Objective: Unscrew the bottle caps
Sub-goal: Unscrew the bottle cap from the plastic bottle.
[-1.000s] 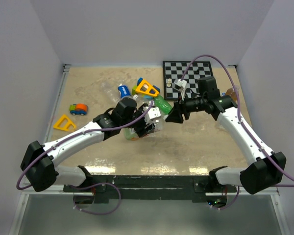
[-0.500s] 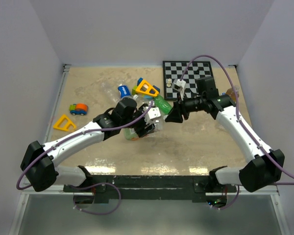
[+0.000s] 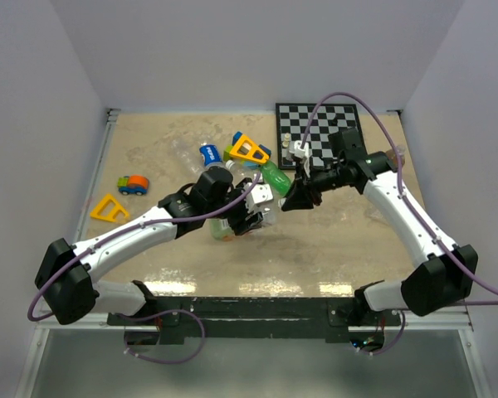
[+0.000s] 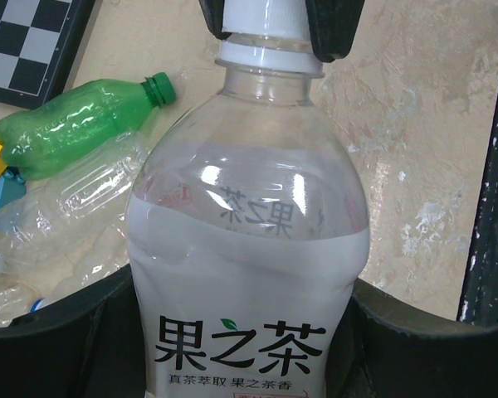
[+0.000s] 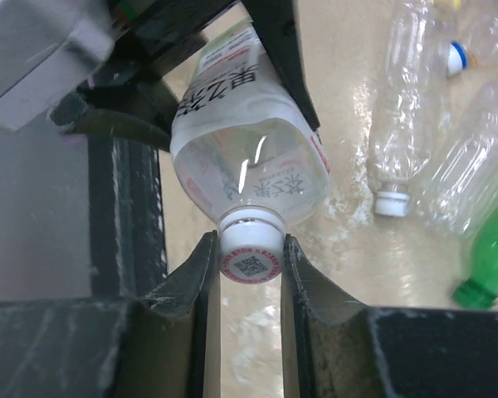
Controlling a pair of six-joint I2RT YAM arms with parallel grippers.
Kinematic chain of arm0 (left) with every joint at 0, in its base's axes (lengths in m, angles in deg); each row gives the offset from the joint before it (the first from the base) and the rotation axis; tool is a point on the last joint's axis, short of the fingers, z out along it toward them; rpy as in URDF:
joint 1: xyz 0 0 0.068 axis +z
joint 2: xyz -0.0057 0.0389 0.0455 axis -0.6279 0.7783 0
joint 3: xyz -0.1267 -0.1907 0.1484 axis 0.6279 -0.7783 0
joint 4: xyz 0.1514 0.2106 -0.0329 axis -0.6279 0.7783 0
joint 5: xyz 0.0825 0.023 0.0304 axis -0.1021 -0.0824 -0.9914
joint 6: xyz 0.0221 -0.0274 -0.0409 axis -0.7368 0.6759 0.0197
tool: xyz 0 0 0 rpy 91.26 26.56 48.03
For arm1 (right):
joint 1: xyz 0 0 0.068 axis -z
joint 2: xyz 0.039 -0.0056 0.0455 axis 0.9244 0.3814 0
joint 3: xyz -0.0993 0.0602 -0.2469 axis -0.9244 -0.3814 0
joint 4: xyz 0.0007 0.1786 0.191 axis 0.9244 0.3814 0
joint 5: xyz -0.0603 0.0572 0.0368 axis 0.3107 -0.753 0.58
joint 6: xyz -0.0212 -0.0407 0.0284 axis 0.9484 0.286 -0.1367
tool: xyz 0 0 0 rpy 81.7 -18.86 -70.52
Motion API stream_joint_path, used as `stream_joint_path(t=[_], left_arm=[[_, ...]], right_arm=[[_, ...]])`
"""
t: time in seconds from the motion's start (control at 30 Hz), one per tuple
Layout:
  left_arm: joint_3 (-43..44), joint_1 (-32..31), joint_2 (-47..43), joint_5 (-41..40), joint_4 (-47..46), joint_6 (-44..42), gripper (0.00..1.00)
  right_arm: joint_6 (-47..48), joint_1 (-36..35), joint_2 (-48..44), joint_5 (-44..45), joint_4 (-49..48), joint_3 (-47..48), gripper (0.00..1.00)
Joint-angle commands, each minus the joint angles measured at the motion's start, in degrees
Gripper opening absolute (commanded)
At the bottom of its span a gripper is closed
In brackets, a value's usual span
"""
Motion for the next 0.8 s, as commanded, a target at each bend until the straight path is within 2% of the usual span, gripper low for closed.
stream_joint_path(t=[0.0, 0.2, 0.33, 0.43, 0.77], left_arm=[[1.5, 0.3, -1.9, 1.6, -2.0, -0.9, 0.01], [1.2, 0.2, -1.9, 3.4, -1.8, -1.2, 0.01], [1.1, 0.2, -1.9, 4.1, -1.8, -1.6, 0.01], [1.0, 0.3, -1.9, 4.5, -1.8, -1.7, 0.01], [0.9, 0.3, -1.9, 5.2, -1.9, -1.9, 0.01]], right_arm=[[31.7, -0.2, 4.8, -2.4, 19.8, 6.4, 0.0], [54.0, -0.2, 3.4, 4.1, 19.8, 8.1, 0.0], [70.9, -0.2, 0.0, 8.6, 18.6, 7.4, 0.23], [71.3, -0.2, -2.0, 10.1, 13.1, 7.3, 0.26], [71.7, -0.2, -5.9, 9.7, 10.9, 4.4, 0.17]])
